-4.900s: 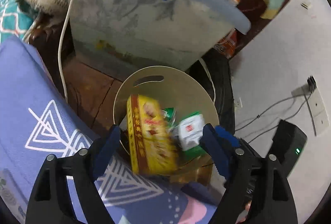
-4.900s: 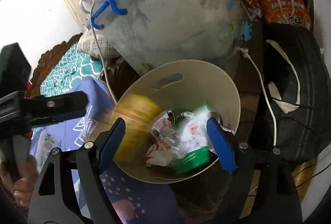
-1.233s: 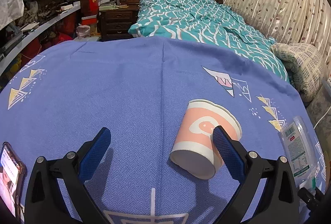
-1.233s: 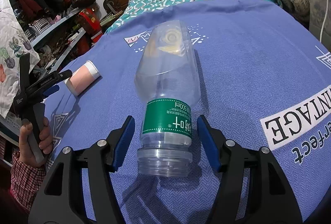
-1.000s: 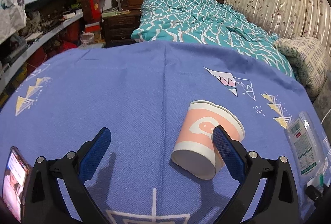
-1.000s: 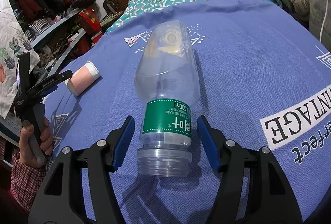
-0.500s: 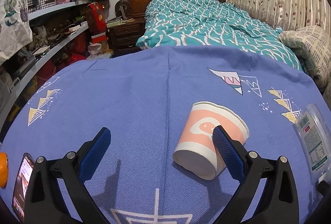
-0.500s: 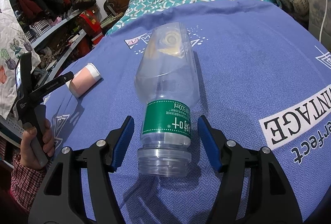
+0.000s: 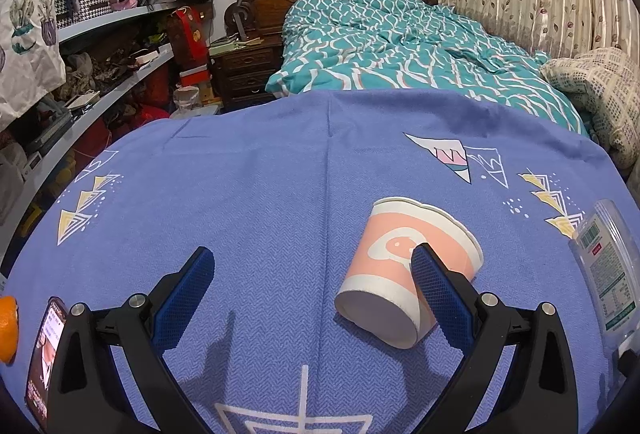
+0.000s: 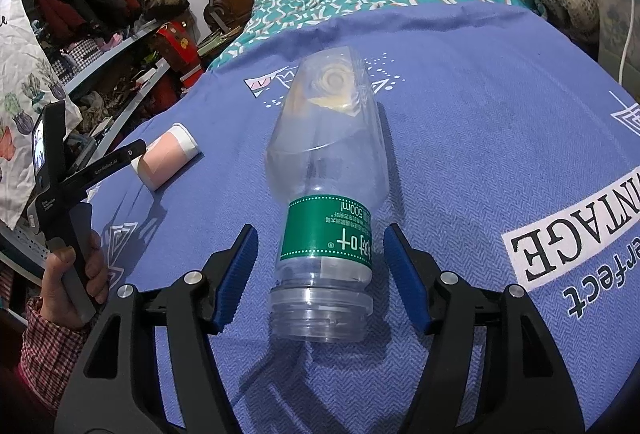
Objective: Collect trash
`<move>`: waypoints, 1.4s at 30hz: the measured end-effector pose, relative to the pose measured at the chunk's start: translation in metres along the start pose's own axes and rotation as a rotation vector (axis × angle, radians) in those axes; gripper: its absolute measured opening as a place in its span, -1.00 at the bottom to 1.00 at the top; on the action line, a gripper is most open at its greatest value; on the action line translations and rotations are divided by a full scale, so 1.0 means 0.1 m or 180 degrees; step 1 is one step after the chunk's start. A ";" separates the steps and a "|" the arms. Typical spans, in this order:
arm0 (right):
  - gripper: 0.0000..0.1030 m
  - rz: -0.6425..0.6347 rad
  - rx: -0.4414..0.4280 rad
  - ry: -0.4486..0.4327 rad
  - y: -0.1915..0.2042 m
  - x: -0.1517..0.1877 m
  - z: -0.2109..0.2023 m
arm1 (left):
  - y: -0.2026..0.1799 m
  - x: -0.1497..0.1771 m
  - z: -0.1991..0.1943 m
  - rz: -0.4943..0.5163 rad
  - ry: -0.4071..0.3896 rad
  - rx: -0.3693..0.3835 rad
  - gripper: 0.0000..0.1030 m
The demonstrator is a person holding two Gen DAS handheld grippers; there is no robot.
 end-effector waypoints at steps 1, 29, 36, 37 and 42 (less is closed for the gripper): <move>0.32 0.0004 0.0002 -0.0001 0.00 0.00 0.00 | 0.00 0.00 0.00 -0.0002 0.0002 0.0003 0.86; 0.36 0.0016 0.0004 -0.0002 -0.01 0.01 0.00 | -0.04 -0.02 -0.04 0.0045 -0.0025 0.0074 0.84; 0.36 0.0016 0.0006 -0.0004 0.00 0.01 0.00 | -0.12 -0.03 -0.06 0.0156 -0.0082 0.0050 0.84; 0.36 0.0016 0.0006 -0.0002 0.00 0.01 0.00 | -0.13 -0.03 -0.07 0.0172 -0.0100 0.0053 0.84; 0.36 0.0017 0.0008 -0.0004 0.00 0.01 -0.01 | -0.05 -0.04 -0.03 0.0077 -0.0032 0.0240 0.84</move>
Point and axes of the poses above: each gripper's, at about its wrist camera, not at the fingertips, and z roughly the way its jaws point, y to its left, x to its underside, the point moved 1 cm from there along z, roughly the way its jaws point, and after that the axes turned 11 degrees about -y, right-handed, at the moved point
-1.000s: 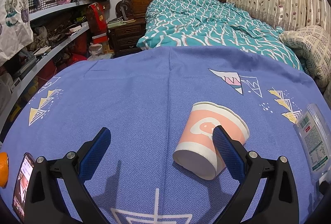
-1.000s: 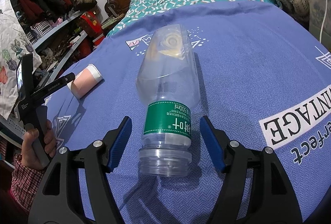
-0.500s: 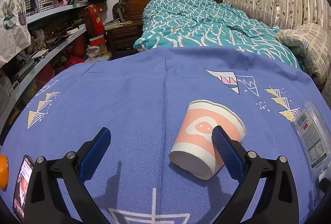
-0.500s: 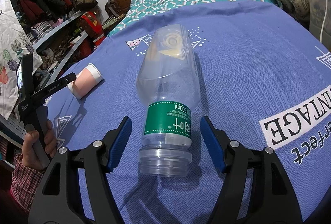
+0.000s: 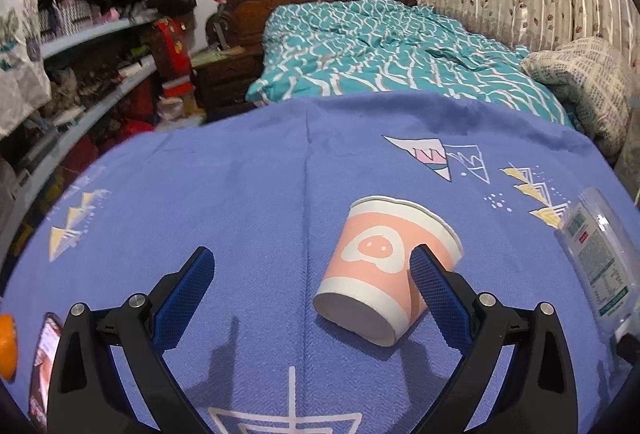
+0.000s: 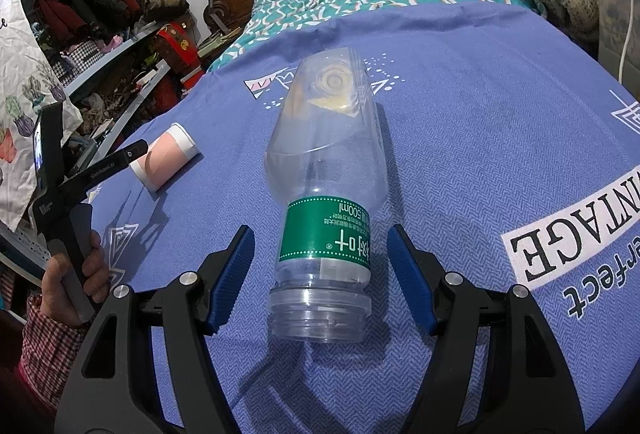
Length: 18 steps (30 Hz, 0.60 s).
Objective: Collect trash
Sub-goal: 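Close the left gripper on the pink paper cup and lift it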
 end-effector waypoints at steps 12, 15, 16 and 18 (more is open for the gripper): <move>0.36 -0.0044 -0.0067 -0.0045 0.05 -0.01 -0.03 | 0.15 -0.11 0.41 -0.0481 0.0702 0.0698 0.83; 0.36 -0.0056 -0.0068 -0.0068 0.06 0.00 -0.05 | 0.00 -0.01 0.63 -0.0495 0.1050 0.0935 0.84; 0.36 -0.0061 -0.0068 -0.0080 0.07 0.00 -0.06 | -0.03 0.01 0.63 -0.0513 0.1034 0.0959 0.81; 0.36 -0.0071 -0.0067 -0.0106 0.08 0.00 -0.08 | -0.15 0.05 0.58 -0.0357 0.0901 0.0881 0.73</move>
Point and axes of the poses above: each gripper's, at about its wrist camera, not at the fingertips, and z roughly the way its jaws point, y to its left, x to its underside, the point moved 1 cm from there along z, roughly the way its jaws point, and after that the axes turned 11 degrees about -y, right-handed, at the moved point
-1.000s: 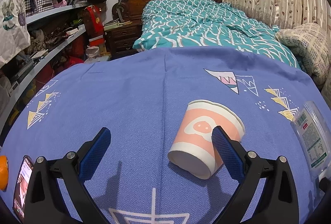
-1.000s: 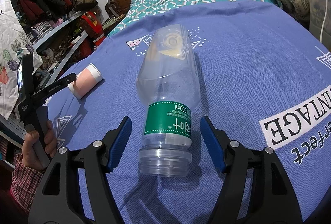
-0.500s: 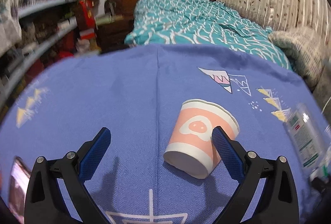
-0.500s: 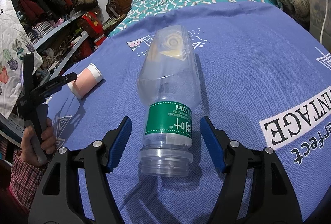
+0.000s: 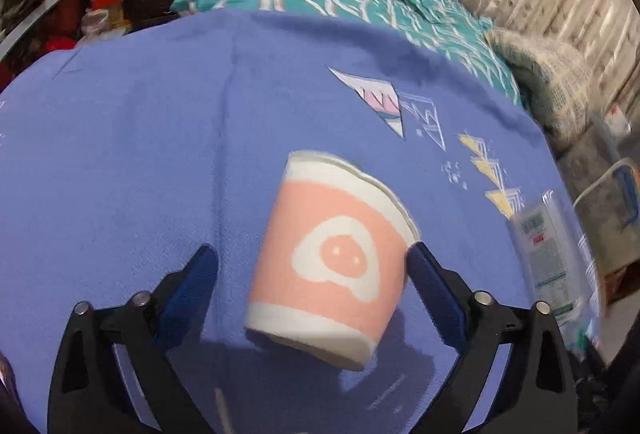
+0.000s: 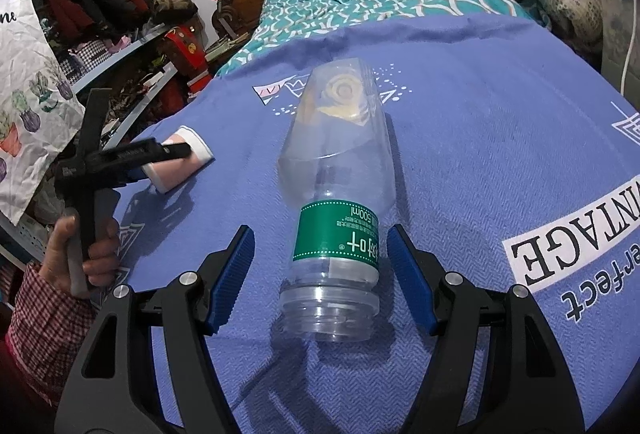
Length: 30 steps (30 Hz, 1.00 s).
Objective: Collect trash
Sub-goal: 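Close the left gripper on the pink paper cup and lift it, then hold the pink cup in the left gripper while the right holds the bottle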
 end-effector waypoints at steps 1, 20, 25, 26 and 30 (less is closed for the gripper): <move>0.36 -0.0009 -0.0003 -0.0016 0.01 0.00 -0.02 | -0.04 0.03 -0.01 0.0023 -0.0031 -0.0011 0.61; 0.36 -0.0049 0.0018 -0.0020 0.03 0.01 0.01 | -0.54 0.69 -0.57 -0.0228 -0.0186 0.0613 0.03; 0.21 -0.0069 0.0047 -0.0004 0.02 0.01 0.01 | -0.71 0.73 -0.62 0.0008 -0.0285 0.0410 0.03; 0.16 -0.0086 0.0047 0.0011 0.03 0.02 0.02 | -0.73 0.74 -0.63 0.0046 -0.0302 0.0378 0.04; -0.05 -0.0132 0.0091 0.0092 0.03 0.04 0.06 | -0.79 0.76 -0.66 0.0189 -0.0354 0.0276 0.07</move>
Point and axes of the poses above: each gripper's, at about its wrist camera, not at the fingertips, and z roughly the way its jaws point, y to its left, x to its underside, the point moved 1 cm from there along z, roughly the way its jaws point, and after that the axes turned 11 degrees about -y, right-handed, at the moved point
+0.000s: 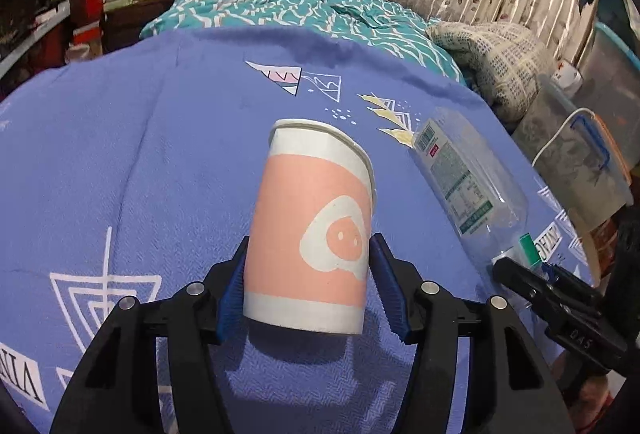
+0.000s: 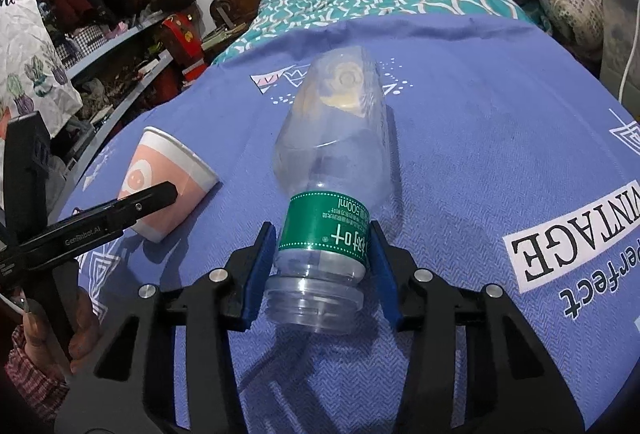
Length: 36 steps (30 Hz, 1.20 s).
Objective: Collect trash
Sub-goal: 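Hold the pink cup in the left gripper while the right holds the bottle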
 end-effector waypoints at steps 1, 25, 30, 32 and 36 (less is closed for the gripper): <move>-0.05 -0.0010 0.0001 0.0003 0.00 0.00 0.00 | -0.01 0.00 -0.01 0.0019 -0.0005 -0.0010 0.08; 0.31 0.0073 -0.0013 -0.0103 -0.03 -0.02 -0.12 | 0.03 0.00 -0.05 0.0026 -0.0059 -0.0144 0.32; 0.31 0.0072 -0.0015 -0.0101 -0.04 -0.03 -0.11 | 0.03 -0.01 -0.07 0.0021 -0.0100 -0.0141 0.33; 0.31 0.0074 -0.0013 -0.0103 -0.04 -0.02 -0.11 | 0.02 -0.02 -0.08 0.0021 -0.0131 -0.0112 0.29; 0.31 0.0072 -0.0013 -0.0100 -0.03 -0.02 -0.11 | 0.02 -0.02 -0.10 0.0036 -0.0148 -0.0023 0.10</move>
Point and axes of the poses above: each gripper's, at about its wrist camera, not at the fingertips, and z roughly the way its jaws point, y to its left, x to its underside, the point moved 1 cm from there along z, roughly the way its jaws point, and after that the axes turned 11 degrees about -y, right-handed, at the moved point
